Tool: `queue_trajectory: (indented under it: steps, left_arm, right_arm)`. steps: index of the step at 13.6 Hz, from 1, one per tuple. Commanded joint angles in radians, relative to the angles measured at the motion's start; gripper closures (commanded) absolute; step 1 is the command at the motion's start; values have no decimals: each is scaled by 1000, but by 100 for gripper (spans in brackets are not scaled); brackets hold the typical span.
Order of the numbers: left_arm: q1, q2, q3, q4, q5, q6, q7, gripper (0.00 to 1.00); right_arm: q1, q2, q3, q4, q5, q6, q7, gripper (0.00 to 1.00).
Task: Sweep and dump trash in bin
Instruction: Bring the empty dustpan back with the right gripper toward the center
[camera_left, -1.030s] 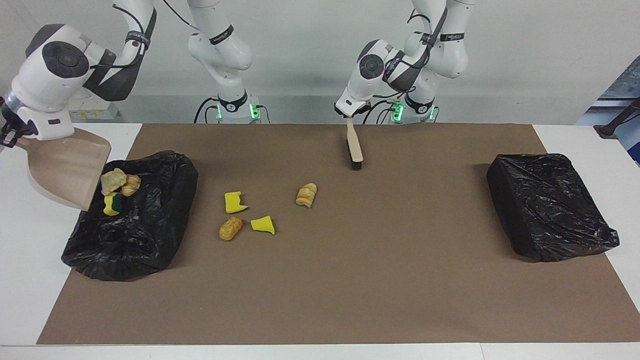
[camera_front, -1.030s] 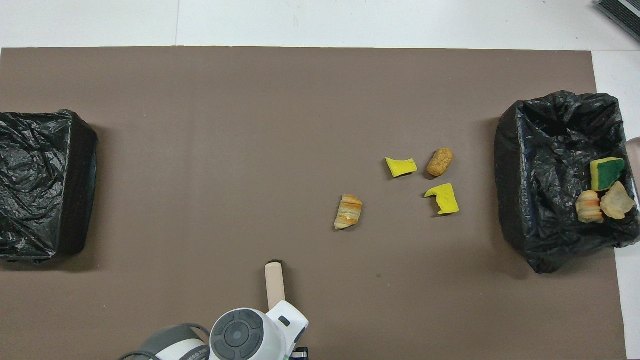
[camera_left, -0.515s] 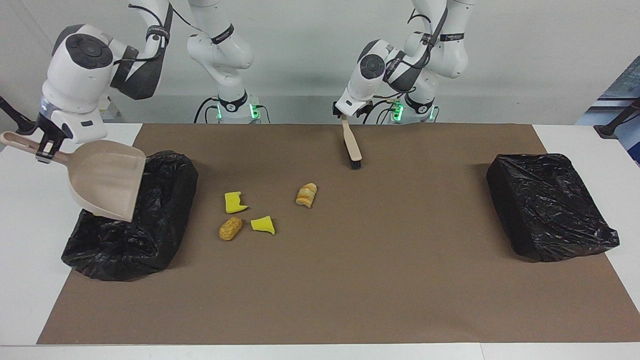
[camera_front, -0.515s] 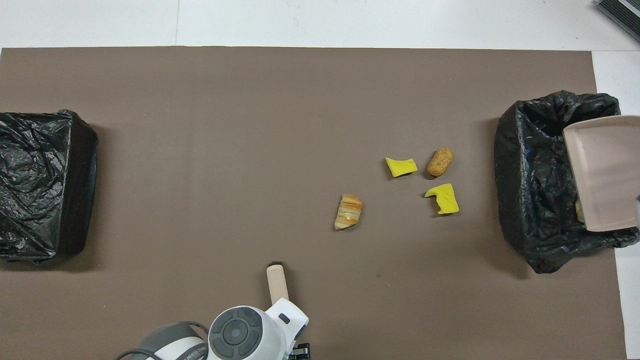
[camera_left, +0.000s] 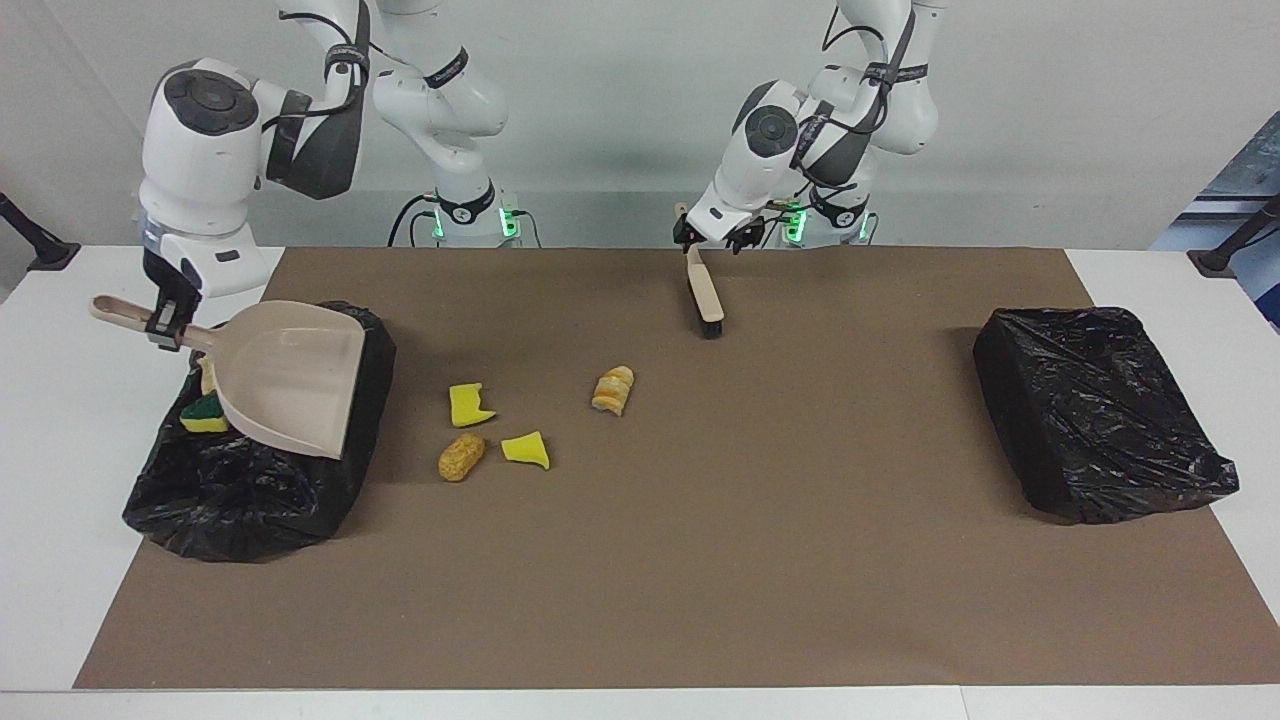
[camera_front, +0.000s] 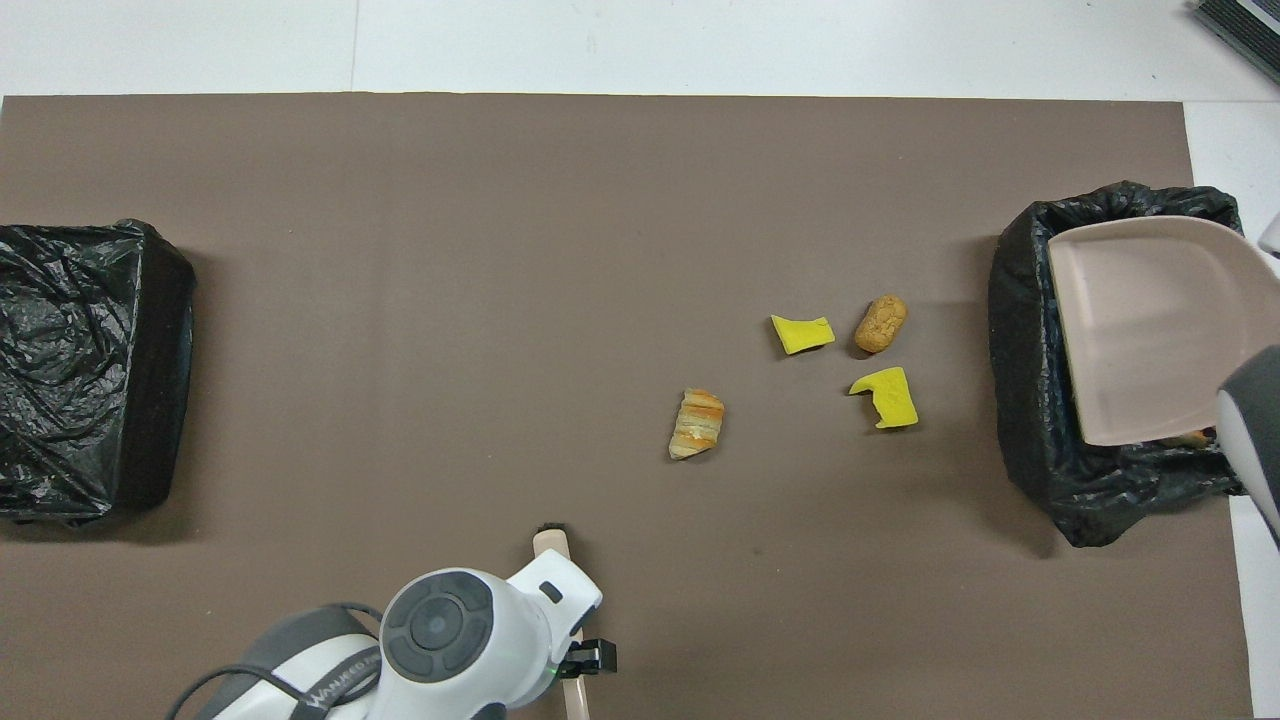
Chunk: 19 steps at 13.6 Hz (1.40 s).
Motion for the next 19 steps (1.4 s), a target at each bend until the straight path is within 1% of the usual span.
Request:
queue_trajectory:
  steps: [1, 5, 7, 8, 10, 12, 13, 14, 15, 17, 18, 19]
  left_arm:
    - [81, 6, -9, 99, 89, -63, 84, 0]
    - [220, 25, -9, 234, 142, -114, 248, 0]
    - [305, 25, -9, 311, 149, -137, 341, 0]
    - [351, 26, -9, 360, 149, -161, 389, 0]
    - [418, 31, -9, 444, 150, -221, 478, 0]
    - [455, 37, -8, 513, 175, -241, 523, 0]
    - [460, 51, -8, 548, 178, -274, 532, 0]
    - [461, 64, -8, 603, 178, -305, 533, 0]
    - [461, 90, -6, 665, 179, -343, 533, 0]
    - [461, 158, 9, 797, 176, -464, 535, 0]
    - [461, 184, 11, 850, 175, -506, 537, 0]
    - [461, 184, 11, 862, 175, -519, 537, 0]
  right_arm:
    - [75, 32, 2, 11, 103, -46, 232, 100]
    - [190, 55, 2, 14, 256, -70, 591, 100]
    - [229, 59, 2, 15, 338, -66, 734, 100]
    - [256, 67, 2, 19, 361, -63, 797, 100]
    - [296, 71, 2, 29, 410, -69, 1007, 100]
    - [339, 96, 2, 45, 423, -70, 1148, 100]
    - [354, 110, 2, 58, 424, -70, 1208, 100]
    - [358, 128, 3, 77, 462, -72, 1245, 100]
    - [359, 150, 3, 103, 519, -73, 1270, 100]
    - [402, 180, 3, 130, 548, -75, 1400, 100]
    - [428, 208, 3, 170, 550, -78, 1492, 100]
    - [451, 244, 3, 219, 551, -84, 1563, 100]
